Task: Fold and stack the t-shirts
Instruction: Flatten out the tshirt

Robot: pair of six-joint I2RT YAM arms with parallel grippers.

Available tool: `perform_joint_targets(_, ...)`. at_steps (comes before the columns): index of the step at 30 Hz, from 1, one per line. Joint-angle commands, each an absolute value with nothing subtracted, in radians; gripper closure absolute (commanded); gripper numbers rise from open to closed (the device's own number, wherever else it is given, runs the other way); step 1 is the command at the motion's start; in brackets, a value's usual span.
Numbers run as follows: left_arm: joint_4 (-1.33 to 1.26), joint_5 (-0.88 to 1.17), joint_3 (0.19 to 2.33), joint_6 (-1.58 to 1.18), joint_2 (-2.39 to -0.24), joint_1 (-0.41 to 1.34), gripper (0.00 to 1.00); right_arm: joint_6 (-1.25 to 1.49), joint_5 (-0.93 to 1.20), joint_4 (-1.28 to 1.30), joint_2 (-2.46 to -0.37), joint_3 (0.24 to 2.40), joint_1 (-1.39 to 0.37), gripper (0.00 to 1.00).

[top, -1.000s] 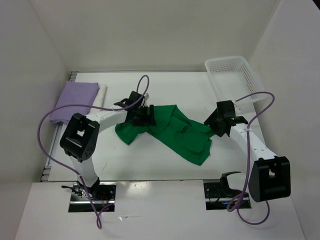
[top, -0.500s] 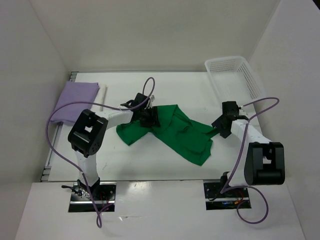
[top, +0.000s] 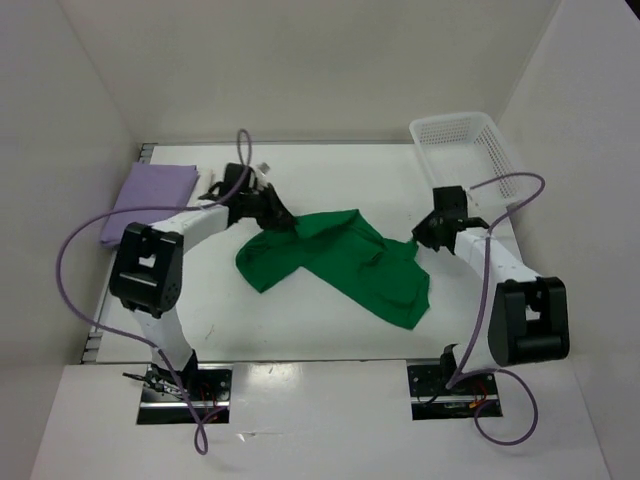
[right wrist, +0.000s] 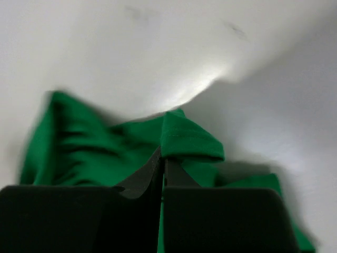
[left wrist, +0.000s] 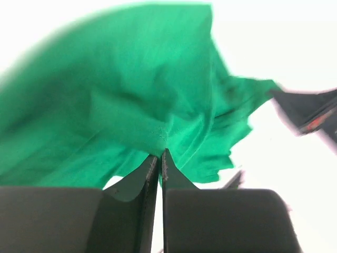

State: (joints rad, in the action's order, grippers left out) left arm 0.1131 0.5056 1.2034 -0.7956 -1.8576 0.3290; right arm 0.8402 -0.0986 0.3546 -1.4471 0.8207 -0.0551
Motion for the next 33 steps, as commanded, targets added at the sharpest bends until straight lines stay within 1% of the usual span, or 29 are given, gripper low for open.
perform_joint_targets(1, -0.006, 0.704, 1.232, -0.922, -1.724, 0.178, 0.92, 0.825, -0.092, 0.302, -1.309, 1.027, -0.109, 1.0)
perform_joint_targets(2, -0.018, 0.725, 1.262, -0.96, -1.724, 0.148, 0.93, 0.812, -0.083, 0.313, -1.298, 1.073, -0.123, 1.0)
perform_joint_targets(3, -0.018, 0.745, 1.278, -0.978, -1.711, 0.093, 0.93, 0.802, -0.083, 0.339, -1.298, 1.171, -0.123, 1.0)
perform_joint_targets(5, -0.049, 0.772, 1.298, -1.034, -1.675, 0.042, 0.94, 0.772, -0.072, 0.359, -1.298, 1.309, -0.135, 1.0)
perform_joint_targets(9, -0.106, 0.814, 1.307, -1.127, -1.576, -0.092, 0.98, 0.75, 0.004, 0.38, -1.276, 1.488, -0.147, 1.0)
perform_joint_targets(11, -0.121, 0.837, 1.34, -1.167, -1.543, -0.133, 0.98, 0.729, 0.037, 0.391, -1.249, 1.579, -0.166, 1.0)
perform_joint_targets(16, -0.003, 0.827, 1.555, -1.141, -1.465, -0.224, 0.98, 0.69, 0.061, 0.452, -1.166, 1.755, -0.238, 1.0)
perform_joint_targets(17, 0.018, 0.816, 1.621, -1.12, -1.445, -0.235, 0.98, 0.664, 0.061, 0.453, -1.157, 1.814, -0.251, 1.0)
perform_joint_targets(19, 0.087, 0.804, 1.679, -1.092, -1.422, -0.258, 0.98, 0.644, 0.051, 0.478, -1.146, 1.909, -0.296, 1.0)
perform_joint_targets(23, 0.184, 0.767, 1.822, -1.026, -1.381, -0.258, 0.98, 0.608, 0.051, 0.502, -1.137, 2.041, -0.363, 1.0)
perform_joint_targets(24, 0.227, 0.744, 1.889, -0.999, -1.381, -0.258, 0.98, 0.607, 0.037, 0.511, -1.15, 2.093, -0.373, 1.0)
perform_joint_targets(26, 0.28, 0.723, 1.959, -0.973, -1.381, -0.258, 0.98, 0.607, 0.037, 0.521, -1.173, 2.158, -0.403, 1.0)
perform_joint_targets(28, 0.31, 0.696, 2.052, -0.95, -1.381, -0.258, 0.98, 0.597, 0.049, 0.531, -1.221, 2.274, -0.434, 1.0)
perform_joint_targets(30, 0.34, 0.667, 2.095, -0.916, -1.381, -0.258, 0.98, 0.563, -0.027, 0.541, -1.252, 2.356, -0.483, 1.0)
perform_joint_targets(32, 0.351, 0.658, 2.109, -0.907, -1.393, -0.258, 0.98, 0.54, -0.08, 0.554, -1.298, 2.368, -0.495, 1.0)
perform_joint_targets(33, 0.351, 0.658, 2.091, -0.907, -1.419, -0.258, 0.98, 0.514, -0.128, 0.545, -1.307, 2.34, -0.495, 1.0)
